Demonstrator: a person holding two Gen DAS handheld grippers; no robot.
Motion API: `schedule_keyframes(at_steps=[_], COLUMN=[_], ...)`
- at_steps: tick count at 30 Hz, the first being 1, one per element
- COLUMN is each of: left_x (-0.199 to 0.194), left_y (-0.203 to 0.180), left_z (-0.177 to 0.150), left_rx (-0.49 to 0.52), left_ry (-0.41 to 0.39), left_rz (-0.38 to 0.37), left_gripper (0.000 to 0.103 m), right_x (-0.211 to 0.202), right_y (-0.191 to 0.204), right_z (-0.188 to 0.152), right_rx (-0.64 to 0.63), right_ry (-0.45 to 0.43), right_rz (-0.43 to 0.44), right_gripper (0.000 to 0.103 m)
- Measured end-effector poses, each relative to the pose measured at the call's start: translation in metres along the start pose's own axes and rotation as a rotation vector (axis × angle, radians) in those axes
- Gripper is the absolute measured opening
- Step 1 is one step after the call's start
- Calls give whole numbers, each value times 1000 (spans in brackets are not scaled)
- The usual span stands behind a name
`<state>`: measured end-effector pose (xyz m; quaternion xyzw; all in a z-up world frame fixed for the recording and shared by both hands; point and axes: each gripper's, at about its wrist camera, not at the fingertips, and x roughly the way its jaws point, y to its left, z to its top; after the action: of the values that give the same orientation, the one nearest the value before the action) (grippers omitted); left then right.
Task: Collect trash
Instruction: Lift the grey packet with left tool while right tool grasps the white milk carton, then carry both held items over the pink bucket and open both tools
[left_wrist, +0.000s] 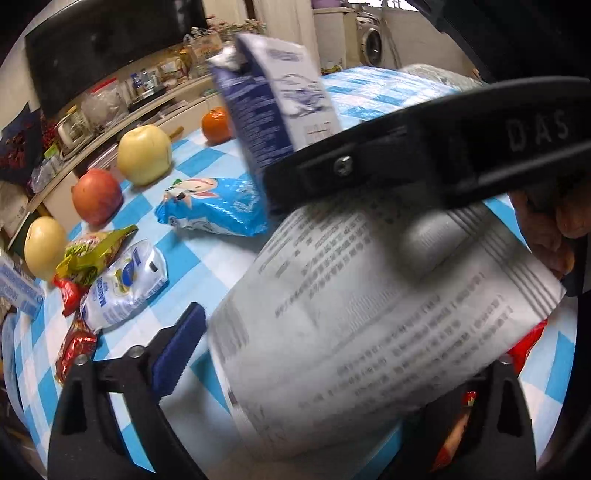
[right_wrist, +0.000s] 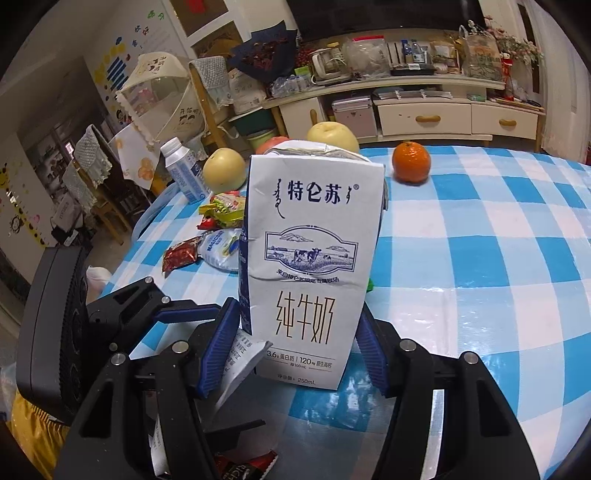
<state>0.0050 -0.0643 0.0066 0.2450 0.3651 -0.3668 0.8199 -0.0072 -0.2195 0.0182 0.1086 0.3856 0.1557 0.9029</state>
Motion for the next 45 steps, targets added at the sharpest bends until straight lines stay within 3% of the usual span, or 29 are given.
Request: schedule_keyframes(at_steps=[4, 6, 16, 24, 27, 31, 45], left_x=[-9, -15, -33, -57, -67, -79, -118], left_y=[10, 18, 30, 40, 51, 59, 72], left_z=[-3, -5, -27, -52, -66, -82, -117], left_rx=[-56, -109, -265, -400, -499, -577, -687], left_ry=[-13, -23, -13, -39, -61, -74, -131], left_rz=[74, 67, 87, 40, 9, 27, 69], left_gripper=[48, 41, 37, 34, 24, 22, 20], right_x=[-4, -5, -6, -15, -17, -19, -13], right_y=[-13, -13, 9, 15, 14, 24, 79], right_z=[1, 2, 6, 5, 4, 2, -18], right_rx=[66, 74, 33, 33, 52, 46, -11], right_ry=[-18, -22, -41, -70, -76, -78, -34], right_rz=[17, 26, 53, 59, 86, 117, 180], right_gripper=[62, 62, 62, 62, 62, 62, 62])
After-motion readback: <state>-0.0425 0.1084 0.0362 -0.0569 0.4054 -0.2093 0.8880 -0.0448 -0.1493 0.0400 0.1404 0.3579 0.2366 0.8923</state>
